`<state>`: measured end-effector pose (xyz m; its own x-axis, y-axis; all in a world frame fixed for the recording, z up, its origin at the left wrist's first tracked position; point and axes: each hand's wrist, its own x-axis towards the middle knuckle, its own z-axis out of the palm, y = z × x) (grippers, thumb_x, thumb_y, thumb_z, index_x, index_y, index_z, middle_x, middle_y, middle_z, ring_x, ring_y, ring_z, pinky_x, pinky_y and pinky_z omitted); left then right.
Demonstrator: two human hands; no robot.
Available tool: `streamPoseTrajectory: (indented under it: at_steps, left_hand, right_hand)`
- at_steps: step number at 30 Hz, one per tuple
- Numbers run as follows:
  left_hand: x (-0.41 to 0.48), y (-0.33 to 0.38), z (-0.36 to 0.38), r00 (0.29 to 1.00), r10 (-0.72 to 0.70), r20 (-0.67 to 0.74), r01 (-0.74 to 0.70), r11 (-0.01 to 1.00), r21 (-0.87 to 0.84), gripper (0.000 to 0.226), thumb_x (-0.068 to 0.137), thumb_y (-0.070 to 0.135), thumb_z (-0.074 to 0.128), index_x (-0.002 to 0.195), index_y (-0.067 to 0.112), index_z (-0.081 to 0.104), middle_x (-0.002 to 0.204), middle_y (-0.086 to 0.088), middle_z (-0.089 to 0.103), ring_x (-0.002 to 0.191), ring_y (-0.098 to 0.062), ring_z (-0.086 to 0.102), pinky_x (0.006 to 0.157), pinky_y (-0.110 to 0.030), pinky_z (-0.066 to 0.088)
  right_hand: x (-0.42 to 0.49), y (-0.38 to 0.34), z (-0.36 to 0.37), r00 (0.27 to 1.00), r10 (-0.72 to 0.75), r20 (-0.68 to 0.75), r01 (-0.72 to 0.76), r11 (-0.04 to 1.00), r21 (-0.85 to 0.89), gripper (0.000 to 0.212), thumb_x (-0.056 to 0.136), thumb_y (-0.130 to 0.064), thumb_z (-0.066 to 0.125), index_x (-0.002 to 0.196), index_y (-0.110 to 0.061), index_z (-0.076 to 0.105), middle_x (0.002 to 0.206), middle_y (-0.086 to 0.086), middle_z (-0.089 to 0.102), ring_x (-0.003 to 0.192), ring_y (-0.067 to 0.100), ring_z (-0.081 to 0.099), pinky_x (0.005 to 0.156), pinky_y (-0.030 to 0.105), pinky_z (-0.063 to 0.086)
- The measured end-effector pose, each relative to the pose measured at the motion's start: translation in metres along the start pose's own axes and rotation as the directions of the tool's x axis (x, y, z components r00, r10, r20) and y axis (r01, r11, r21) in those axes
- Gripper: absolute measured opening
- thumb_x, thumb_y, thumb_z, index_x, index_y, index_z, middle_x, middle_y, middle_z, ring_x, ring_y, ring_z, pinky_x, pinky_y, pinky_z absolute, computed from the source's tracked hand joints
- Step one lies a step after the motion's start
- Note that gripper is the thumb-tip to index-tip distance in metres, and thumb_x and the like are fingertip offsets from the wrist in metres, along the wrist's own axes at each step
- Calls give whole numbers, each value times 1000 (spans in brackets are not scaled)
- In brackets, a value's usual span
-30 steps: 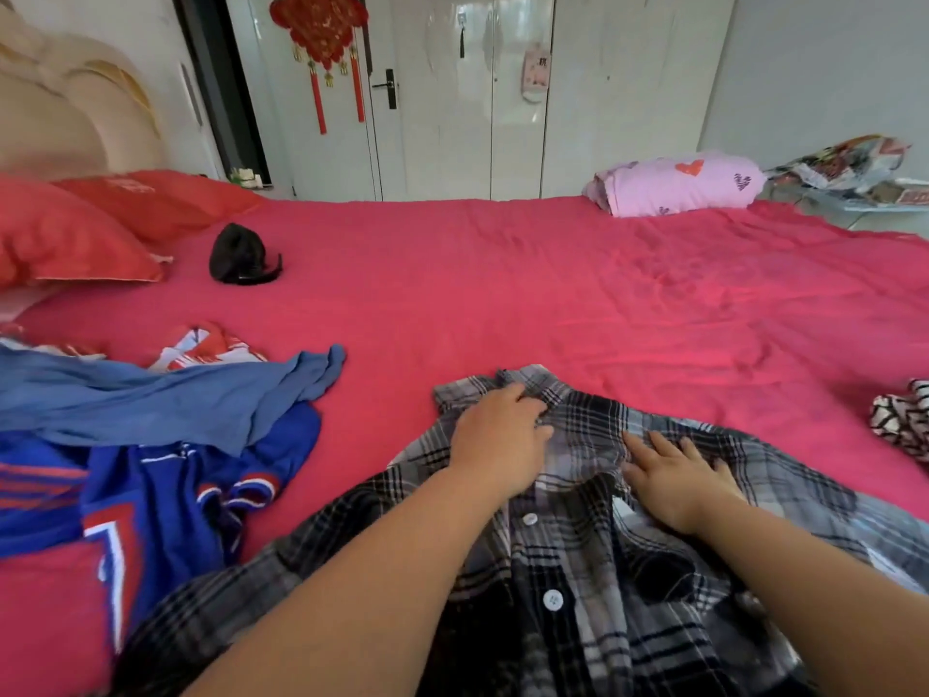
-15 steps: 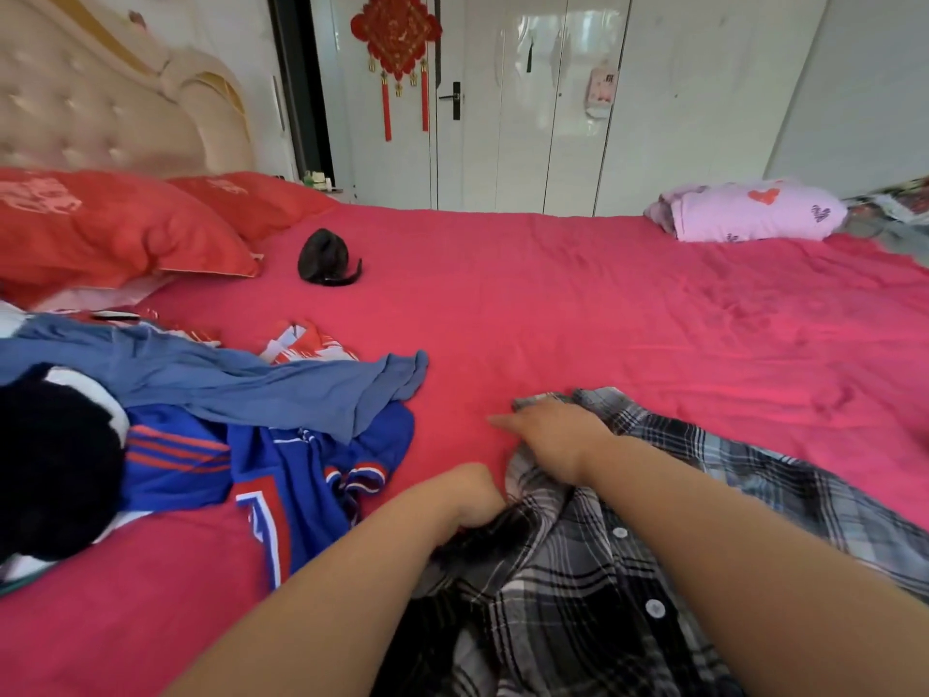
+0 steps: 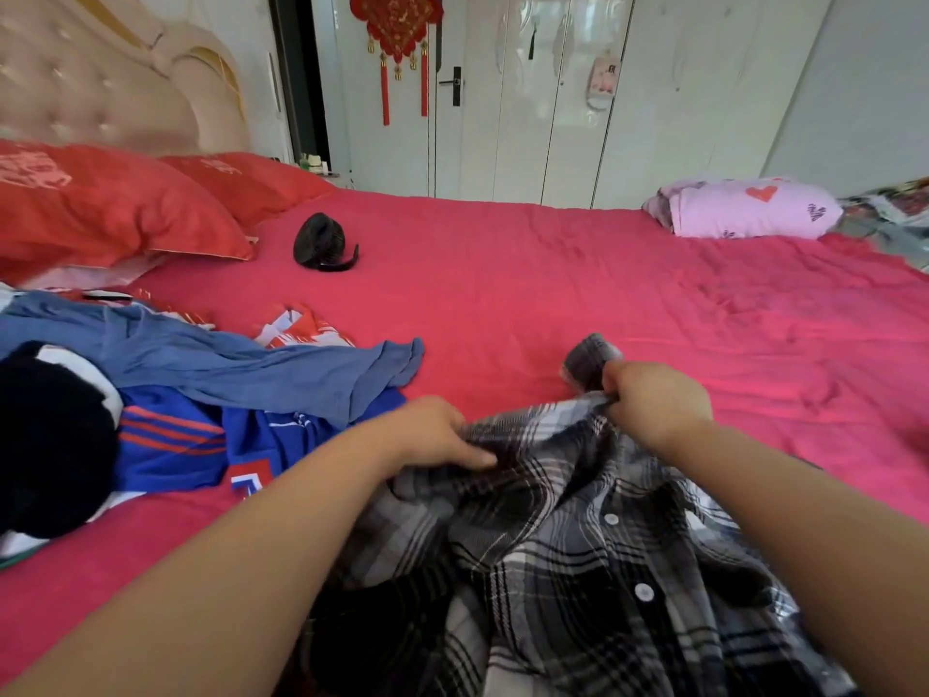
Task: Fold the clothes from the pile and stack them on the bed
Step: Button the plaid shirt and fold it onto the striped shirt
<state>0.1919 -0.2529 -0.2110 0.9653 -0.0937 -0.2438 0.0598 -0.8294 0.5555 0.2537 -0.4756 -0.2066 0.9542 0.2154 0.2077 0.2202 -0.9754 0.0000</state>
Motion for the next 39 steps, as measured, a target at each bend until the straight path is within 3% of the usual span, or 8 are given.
streamPoseTrajectory:
  at_steps: [6, 12, 15, 19, 23, 29, 33, 39]
  left_hand:
    - [19, 4, -64, 829, 5, -559, -33, 999, -39, 15, 81, 26, 71, 76, 15, 62, 79, -5, 58, 81, -23, 55, 63, -26, 33]
    - [64, -13, -69, 633, 81, -770, 174, 954, 244, 24, 88, 9, 53, 110, 10, 62, 110, -15, 57, 103, -35, 53, 76, -40, 43]
    - [77, -27, -47, 683, 125, -719, 236, 894, 380, 47, 89, 9, 48, 134, 18, 43, 133, -8, 44, 124, -29, 37, 94, -40, 34]
    - [89, -26, 9, 890, 256, -378, -47, 874, 484, 51, 98, 38, 36, 146, 28, 24, 151, -1, 28, 138, -22, 25, 110, -43, 22]
    - [96, -42, 50, 999, -12, -29, 25, 872, 489, 61, 96, 56, 22, 149, 31, 6, 158, -1, 0, 145, -27, 0, 116, -51, -2]
    - [98, -52, 61, 999, -42, -11, 43, 899, 435, 60, 96, 56, 19, 149, 30, 7, 158, 1, -1, 145, -25, -2, 115, -50, -6]
    - [64, -41, 45, 965, 112, -236, -19, 932, 361, 47, 97, 42, 38, 139, 19, 39, 142, -3, 42, 131, -23, 38, 111, -42, 23]
    - [-32, -26, 47, 904, 261, -338, -170, 946, 275, 44, 97, 37, 43, 138, 22, 42, 136, 1, 49, 125, -19, 44, 106, -38, 34]
  right_hand:
    - [38, -14, 3, 981, 192, 14, -159, 770, 618, 21, 86, -14, 59, 70, -15, 46, 46, -2, 62, 47, 9, 64, 52, 17, 50]
    - [74, -39, 25, 967, 228, -114, -49, 603, 796, 20, 90, -14, 54, 109, -9, 51, 97, 5, 58, 94, 16, 53, 81, 23, 37]
    - [77, -46, 49, 999, -44, 2, 21, 515, 857, 50, 97, -18, 44, 144, -15, 26, 141, 8, 44, 132, 21, 39, 110, 28, 26]
    - [67, -42, 88, 975, -183, 127, 113, 897, 426, 50, 100, -35, 27, 148, -29, 12, 154, 4, 24, 143, 26, 12, 116, 43, 14]
    - [49, -39, 111, 954, -142, 264, 123, 989, 86, 55, 97, -51, 15, 149, -32, 10, 157, -4, 9, 145, 24, -5, 112, 56, -1]
    - [41, -36, 119, 900, -128, 417, 72, 987, 146, 55, 98, -50, 16, 149, -30, 7, 158, -4, 3, 145, 22, -4, 113, 55, 2]
    - [18, -30, 87, 940, -162, 299, 73, 955, 289, 52, 99, -40, 32, 146, -20, 26, 151, 4, 31, 137, 21, 31, 111, 37, 27]
    - [-82, -47, 17, 951, -244, 192, 161, 916, 368, 42, 97, -31, 43, 137, -19, 42, 137, 2, 51, 123, 20, 49, 96, 25, 35]
